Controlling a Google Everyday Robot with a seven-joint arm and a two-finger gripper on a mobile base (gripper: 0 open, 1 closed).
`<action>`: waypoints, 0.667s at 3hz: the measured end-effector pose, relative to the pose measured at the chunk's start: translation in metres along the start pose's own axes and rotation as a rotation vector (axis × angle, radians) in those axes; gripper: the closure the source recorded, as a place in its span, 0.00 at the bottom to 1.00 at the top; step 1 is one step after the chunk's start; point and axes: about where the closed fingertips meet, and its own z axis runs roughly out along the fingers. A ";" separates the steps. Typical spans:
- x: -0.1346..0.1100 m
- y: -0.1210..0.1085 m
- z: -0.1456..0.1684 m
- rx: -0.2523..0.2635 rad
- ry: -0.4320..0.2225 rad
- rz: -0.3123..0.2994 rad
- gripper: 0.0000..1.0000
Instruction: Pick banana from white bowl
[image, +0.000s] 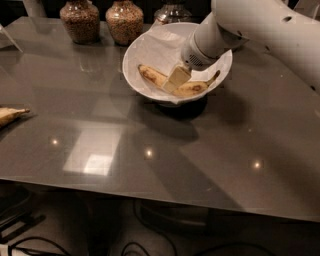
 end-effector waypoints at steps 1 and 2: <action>0.007 0.006 0.015 -0.023 0.012 0.025 0.29; 0.012 0.004 0.030 -0.020 0.021 0.039 0.34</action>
Offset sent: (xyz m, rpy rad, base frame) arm 0.0192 0.0028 -0.0442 0.0059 0.0435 -0.0490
